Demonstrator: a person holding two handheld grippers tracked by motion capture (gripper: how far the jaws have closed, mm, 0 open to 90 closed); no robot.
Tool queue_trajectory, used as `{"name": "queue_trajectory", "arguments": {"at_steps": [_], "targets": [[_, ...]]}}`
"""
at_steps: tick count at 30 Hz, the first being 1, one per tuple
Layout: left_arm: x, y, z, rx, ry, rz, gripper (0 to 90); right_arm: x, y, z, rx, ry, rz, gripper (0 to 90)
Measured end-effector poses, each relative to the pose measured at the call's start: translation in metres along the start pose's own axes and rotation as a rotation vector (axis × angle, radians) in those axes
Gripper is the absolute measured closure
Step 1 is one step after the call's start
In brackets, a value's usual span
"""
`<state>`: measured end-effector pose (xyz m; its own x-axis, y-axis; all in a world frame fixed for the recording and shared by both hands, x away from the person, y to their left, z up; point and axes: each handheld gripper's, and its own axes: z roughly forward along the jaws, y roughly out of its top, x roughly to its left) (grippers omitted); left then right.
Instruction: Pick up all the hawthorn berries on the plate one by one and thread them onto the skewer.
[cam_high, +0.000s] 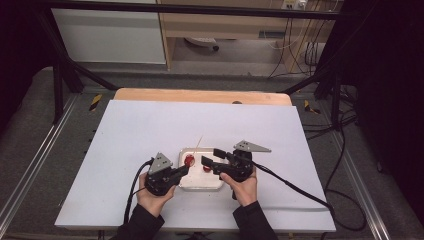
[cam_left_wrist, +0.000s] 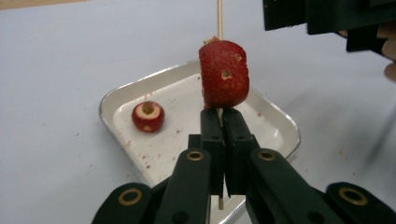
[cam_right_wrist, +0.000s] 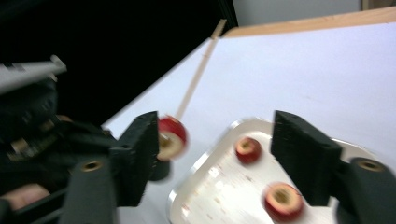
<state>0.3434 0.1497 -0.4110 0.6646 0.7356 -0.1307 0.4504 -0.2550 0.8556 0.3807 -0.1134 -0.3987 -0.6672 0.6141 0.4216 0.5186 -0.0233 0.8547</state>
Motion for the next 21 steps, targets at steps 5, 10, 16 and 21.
{"name": "queue_trajectory", "arguments": {"at_steps": [5, 10, 16, 21], "targets": [[0.009, -0.009, -0.011, 0.033, -0.002, 0.029, 88.1, -0.008, -0.004, -0.001, 0.182, -0.076, -0.114, 15.3], [0.017, -0.021, -0.02, 0.075, -0.002, 0.057, 88.0, -0.013, -0.005, 0.002, 0.289, -0.093, -0.153, 12.1], [0.03, -0.033, -0.03, 0.112, -0.019, 0.053, 87.9, -0.017, 0.0, 0.008, 0.405, -0.137, -0.214, 12.4], [0.034, -0.038, -0.033, 0.124, -0.024, 0.06, 87.9, -0.016, 0.012, 0.021, 0.499, -0.137, -0.27, 13.8]]}}
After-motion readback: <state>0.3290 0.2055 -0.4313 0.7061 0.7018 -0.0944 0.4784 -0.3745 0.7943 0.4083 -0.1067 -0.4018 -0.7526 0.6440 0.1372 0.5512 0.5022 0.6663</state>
